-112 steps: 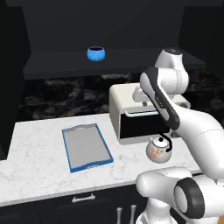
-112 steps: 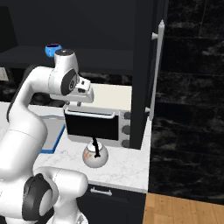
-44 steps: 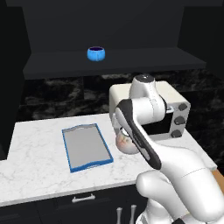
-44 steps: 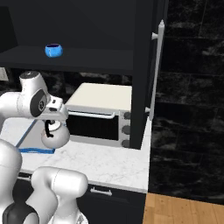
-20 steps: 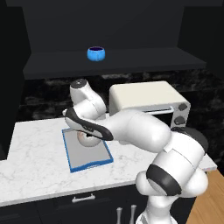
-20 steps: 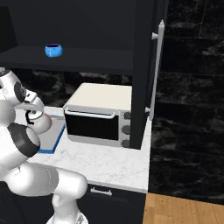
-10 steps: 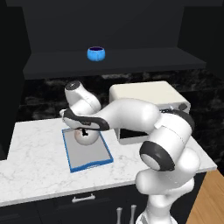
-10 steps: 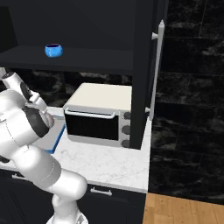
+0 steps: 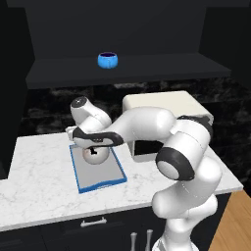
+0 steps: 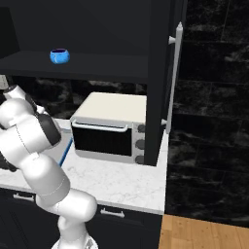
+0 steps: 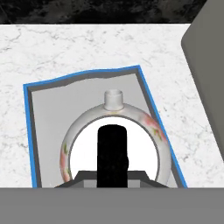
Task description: Pick the kettle from the counter and place it on the tray. Then pick the mug from the cabinet and place it on the tray. Then close the cabinet doors.
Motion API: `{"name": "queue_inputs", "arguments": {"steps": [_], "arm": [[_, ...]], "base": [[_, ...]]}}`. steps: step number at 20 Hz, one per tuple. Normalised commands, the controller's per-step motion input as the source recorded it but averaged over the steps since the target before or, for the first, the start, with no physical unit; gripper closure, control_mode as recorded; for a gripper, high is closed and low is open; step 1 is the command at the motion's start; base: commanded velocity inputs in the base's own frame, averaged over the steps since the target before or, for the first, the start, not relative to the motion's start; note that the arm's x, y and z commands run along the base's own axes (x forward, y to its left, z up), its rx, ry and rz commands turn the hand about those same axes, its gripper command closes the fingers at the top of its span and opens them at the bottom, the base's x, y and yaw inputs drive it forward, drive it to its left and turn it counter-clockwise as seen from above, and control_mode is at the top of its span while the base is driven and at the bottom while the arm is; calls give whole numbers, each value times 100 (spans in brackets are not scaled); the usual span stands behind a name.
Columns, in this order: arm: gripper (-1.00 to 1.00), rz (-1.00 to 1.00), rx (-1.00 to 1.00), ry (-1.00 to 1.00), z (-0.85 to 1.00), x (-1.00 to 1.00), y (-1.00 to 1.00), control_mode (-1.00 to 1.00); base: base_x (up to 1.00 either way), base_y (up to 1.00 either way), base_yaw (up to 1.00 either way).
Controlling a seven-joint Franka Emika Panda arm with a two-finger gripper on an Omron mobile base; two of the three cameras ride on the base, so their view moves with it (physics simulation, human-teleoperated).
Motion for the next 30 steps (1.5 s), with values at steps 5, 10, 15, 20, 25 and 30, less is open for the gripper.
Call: {"name": "queue_inputs", "arguments": {"steps": [5, 10, 15, 20, 25, 30], "arm": [[100, 0, 0, 0, 0, 0, 0, -100], [100, 0, 0, 0, -2, 0, 0, -100], [-100, 0, 0, 0, -32, 1, 0, -100], [-100, 0, 5, 0, -34, 0, -3, -100], [-100, 0, 9, -1, -5, -13, -6, -100], [-100, -8, 7, 4, 0, -36, 0, -100]], "base": [[0, 0, 0], [0, 0, 0], [0, 0, 0], [0, 0, 0], [0, 0, 0], [0, 0, 0]]}}
